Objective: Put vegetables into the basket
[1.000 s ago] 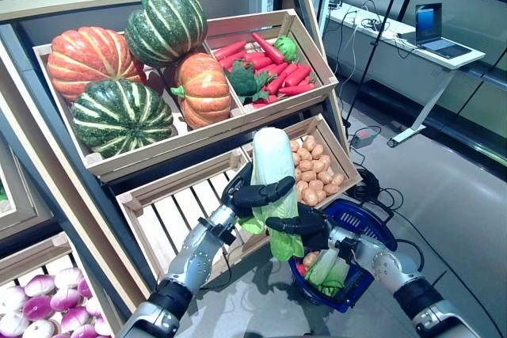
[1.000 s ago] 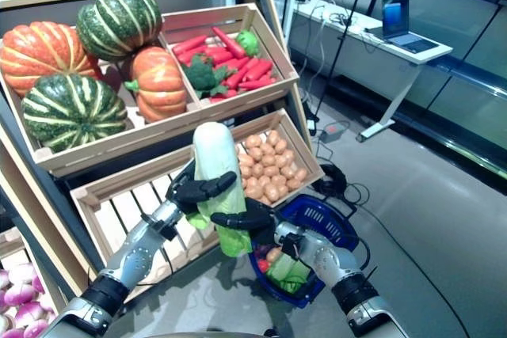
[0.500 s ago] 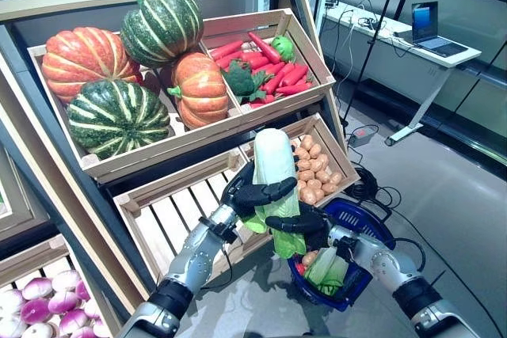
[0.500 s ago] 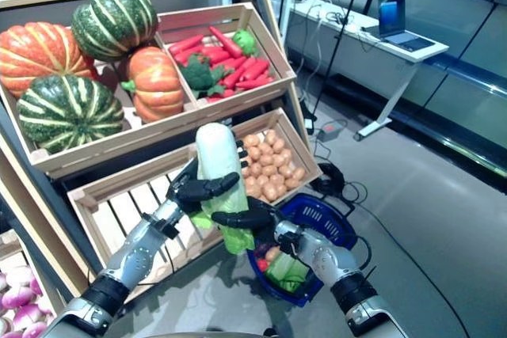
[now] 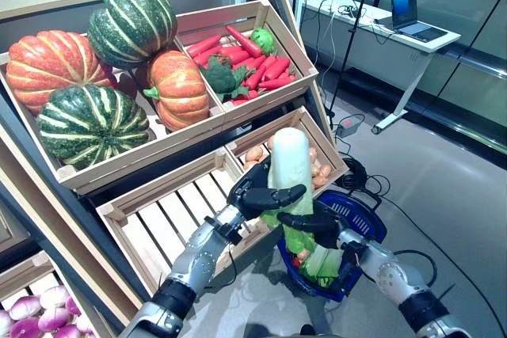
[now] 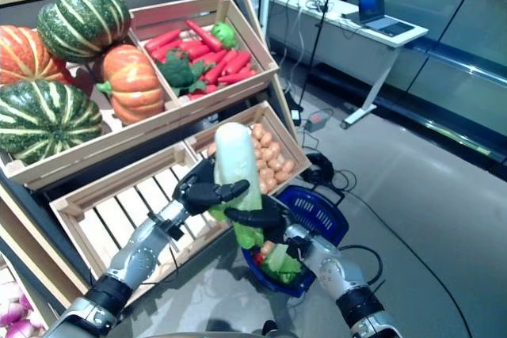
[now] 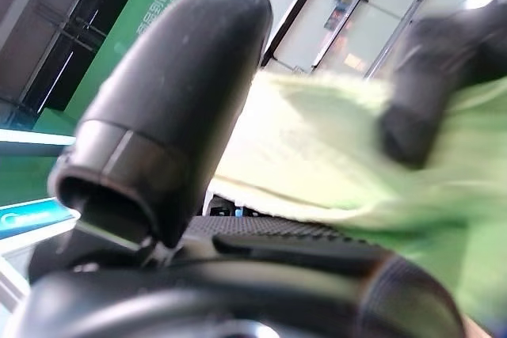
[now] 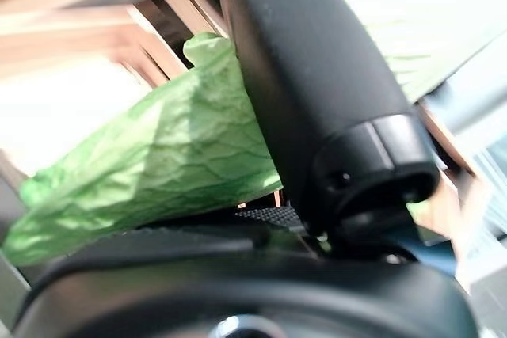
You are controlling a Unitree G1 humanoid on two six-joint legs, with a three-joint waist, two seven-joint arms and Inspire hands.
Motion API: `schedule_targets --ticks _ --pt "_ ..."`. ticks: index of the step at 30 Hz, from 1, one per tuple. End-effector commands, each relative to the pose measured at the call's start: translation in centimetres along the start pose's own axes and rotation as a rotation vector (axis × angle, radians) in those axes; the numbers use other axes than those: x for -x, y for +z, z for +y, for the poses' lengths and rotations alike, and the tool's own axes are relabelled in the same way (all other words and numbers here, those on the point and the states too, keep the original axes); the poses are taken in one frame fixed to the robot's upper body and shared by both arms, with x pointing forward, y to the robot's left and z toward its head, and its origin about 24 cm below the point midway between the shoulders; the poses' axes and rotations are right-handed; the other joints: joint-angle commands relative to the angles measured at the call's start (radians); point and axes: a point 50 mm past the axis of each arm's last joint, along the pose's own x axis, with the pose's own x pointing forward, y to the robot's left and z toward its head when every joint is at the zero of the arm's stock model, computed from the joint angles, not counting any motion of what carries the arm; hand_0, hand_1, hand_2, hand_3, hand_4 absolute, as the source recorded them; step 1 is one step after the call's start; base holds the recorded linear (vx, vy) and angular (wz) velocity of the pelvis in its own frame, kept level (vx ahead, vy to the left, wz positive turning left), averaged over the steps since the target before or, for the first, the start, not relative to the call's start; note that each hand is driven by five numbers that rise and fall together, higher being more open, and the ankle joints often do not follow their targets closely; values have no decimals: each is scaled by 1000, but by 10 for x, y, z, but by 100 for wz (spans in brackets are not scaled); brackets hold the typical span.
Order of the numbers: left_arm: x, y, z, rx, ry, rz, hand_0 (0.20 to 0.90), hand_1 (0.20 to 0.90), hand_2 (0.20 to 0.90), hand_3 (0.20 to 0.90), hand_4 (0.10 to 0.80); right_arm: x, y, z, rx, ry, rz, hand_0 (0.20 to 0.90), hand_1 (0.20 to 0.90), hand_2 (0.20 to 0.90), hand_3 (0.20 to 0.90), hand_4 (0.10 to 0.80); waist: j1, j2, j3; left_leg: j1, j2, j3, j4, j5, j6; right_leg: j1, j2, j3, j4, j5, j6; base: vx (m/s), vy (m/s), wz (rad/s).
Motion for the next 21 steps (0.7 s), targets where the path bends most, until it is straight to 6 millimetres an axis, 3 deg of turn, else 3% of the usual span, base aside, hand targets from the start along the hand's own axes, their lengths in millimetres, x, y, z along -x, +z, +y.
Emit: schedule_targets --ticks 1,10,21 --pt "-14 20 -24 -66 -191 -92 900 900 900 900 800 13 93 -25 -17 -158 -481 300 300 300 300 400 -17 -14 -43 -16 25 7 2 -12 -4 62 -50 -8 6 -17 5 0 0 0" --pt "-3 27 -9 -96 -117 -106 900 900 900 900 800 47 71 -66 -78 -344 -454 300 300 300 300 400 -28 -16 -33 -25 30 16 2 -8 -8 48 -45 2 6 -13 6 -7 -18 -4" --pt "9 25 12 -102 51 -112 900 900 900 900 800 66 33 -99 -288 -592 -437 300 300 300 300 400 -10 -15 -23 -37 27 9 2 -5 -6 41 -41 -10 6 -11 2 1 -19 -6"
